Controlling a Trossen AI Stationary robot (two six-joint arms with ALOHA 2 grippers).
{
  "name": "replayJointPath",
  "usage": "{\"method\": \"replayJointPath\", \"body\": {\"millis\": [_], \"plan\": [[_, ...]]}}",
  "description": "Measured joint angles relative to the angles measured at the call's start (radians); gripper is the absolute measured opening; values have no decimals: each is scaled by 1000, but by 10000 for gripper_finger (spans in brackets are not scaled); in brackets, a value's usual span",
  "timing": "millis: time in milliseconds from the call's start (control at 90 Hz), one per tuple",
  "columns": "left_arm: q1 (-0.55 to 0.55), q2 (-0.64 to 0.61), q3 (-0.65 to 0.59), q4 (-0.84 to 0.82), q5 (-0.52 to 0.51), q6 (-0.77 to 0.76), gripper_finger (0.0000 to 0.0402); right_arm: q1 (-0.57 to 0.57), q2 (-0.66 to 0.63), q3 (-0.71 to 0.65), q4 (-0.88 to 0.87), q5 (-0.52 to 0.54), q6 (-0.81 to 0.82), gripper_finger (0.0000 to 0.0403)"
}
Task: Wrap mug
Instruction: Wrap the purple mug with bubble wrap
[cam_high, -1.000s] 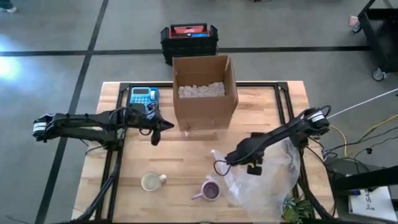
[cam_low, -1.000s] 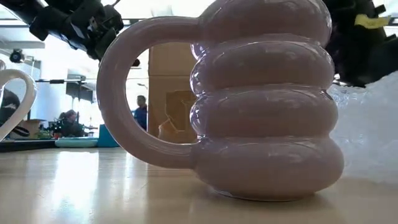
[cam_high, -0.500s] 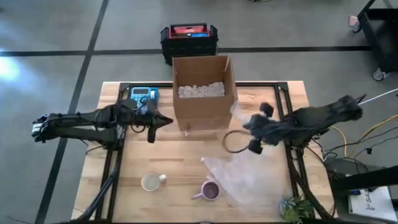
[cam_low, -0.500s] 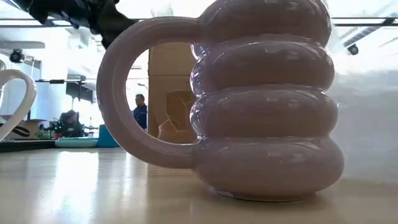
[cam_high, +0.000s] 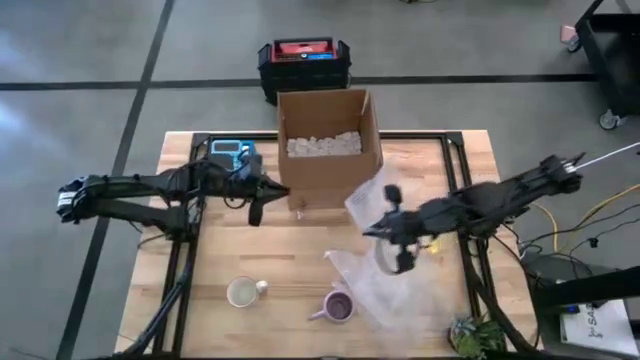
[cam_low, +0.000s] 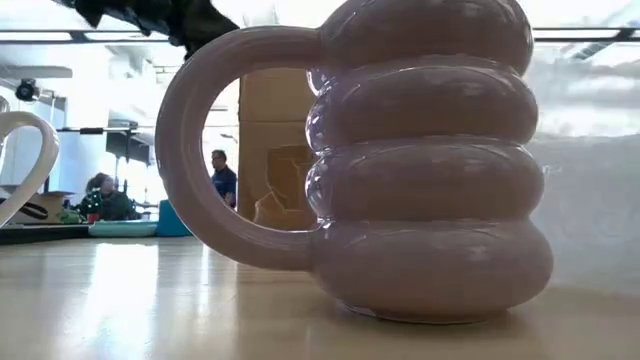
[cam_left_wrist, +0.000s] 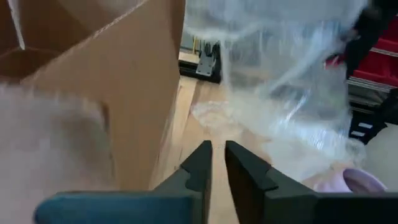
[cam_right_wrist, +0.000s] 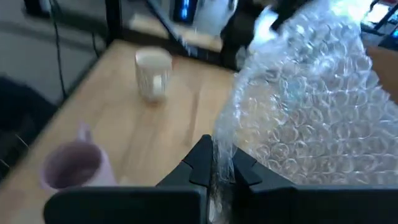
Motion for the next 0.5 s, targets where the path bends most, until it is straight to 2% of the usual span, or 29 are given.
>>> {"method": "replayJointPath", "body": {"millis": [111, 267, 422, 500], "plan": [[0, 52, 97, -81, 5, -5, 121, -7, 112, 27, 41, 9, -60, 0], [0, 114, 221, -296, 17, -60, 189, -7, 234, 73, 41, 161, -152, 0], [0, 170, 242, -305, 26, -154, 228, -9, 350, 136, 43, 322, -290, 0], [0, 197, 242, -309, 26, -189, 236, -9, 408, 175, 44, 365, -355, 0]]}}
